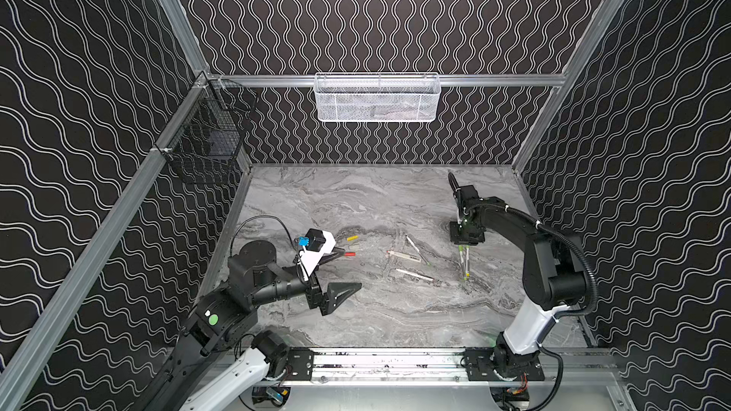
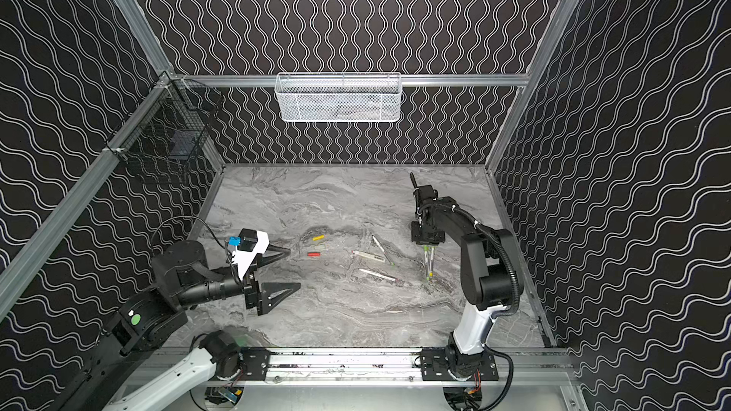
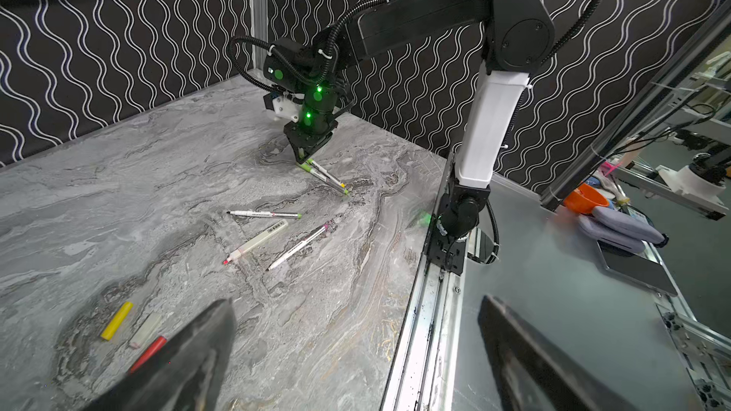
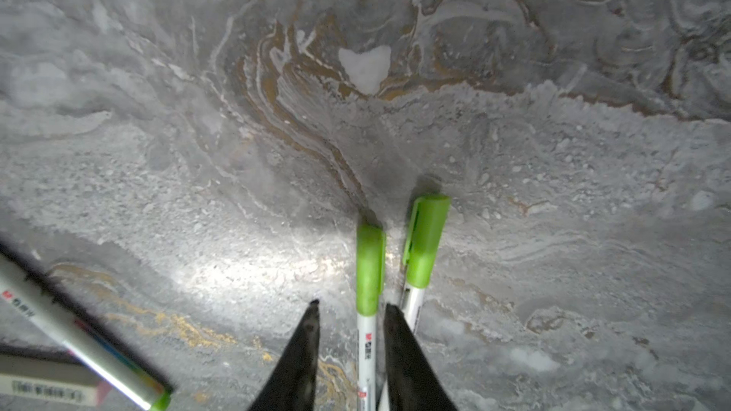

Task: Insert the pens into the pen caps
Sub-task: 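Set the capped marker down with the right gripper while the left gripper withdraws, then move the right gripper over the red cap and grasp it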

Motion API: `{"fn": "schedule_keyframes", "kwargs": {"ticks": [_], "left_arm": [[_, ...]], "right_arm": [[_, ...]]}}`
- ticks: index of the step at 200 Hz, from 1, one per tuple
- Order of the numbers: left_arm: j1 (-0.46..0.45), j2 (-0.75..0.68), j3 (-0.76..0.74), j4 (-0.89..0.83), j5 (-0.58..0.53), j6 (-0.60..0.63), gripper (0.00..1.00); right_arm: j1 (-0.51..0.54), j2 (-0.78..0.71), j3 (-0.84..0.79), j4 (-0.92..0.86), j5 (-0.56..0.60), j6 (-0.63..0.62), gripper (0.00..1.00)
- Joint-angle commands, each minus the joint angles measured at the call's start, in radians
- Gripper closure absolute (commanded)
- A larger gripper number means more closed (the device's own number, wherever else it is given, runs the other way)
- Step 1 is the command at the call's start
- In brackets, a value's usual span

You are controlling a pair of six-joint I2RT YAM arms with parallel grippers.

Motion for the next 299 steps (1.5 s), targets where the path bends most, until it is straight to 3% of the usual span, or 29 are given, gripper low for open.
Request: {"fn": "schedule_keyframes", "kwargs": {"ticks": [1,31,53,74,116,160,235,299], "left_arm": [[0.0,0.005,-0.006,0.04,-0.011,0.007,0.01],[0.001,-0.013,-0.019,0.03,-0.05,0.003,0.01],[0.0,-0.027,-0.032,0.013,-0.126,-0.014,0.01],[-0.001,-0.032,-0.03,-0.031,-0.221,-0.028,0.01],[0.0,-0.076,-0.033,-0.102,-0.361,-0.057,0.01],[0.001,-0.124,-0.043,-0.127,-0.408,-0.067,0.01],[0.0,-0.101,-0.052,-0.095,-0.378,-0.063,0.01],[0.001,-0.108,-0.054,-0.099,-0.386,-0.073,0.01]], "right_arm": [[0.004,-0.027,-0.001,-0.032,0.007,-0.007,0.65],[0.06,-0.122,-0.034,0.038,-0.138,-0.073,0.55],[0.168,-0.188,-0.085,0.129,-0.257,-0.122,0.5],[0.279,-0.181,-0.098,0.19,-0.297,-0.105,0.48],[0.351,-0.078,-0.057,0.229,-0.254,-0.035,0.47],[0.421,-0.089,-0.074,0.222,-0.305,-0.097,0.48],[0.448,-0.194,-0.275,0.186,-0.263,-0.104,0.45],[0.499,-0.154,-0.245,0.167,-0.244,-0.11,0.44]]}}
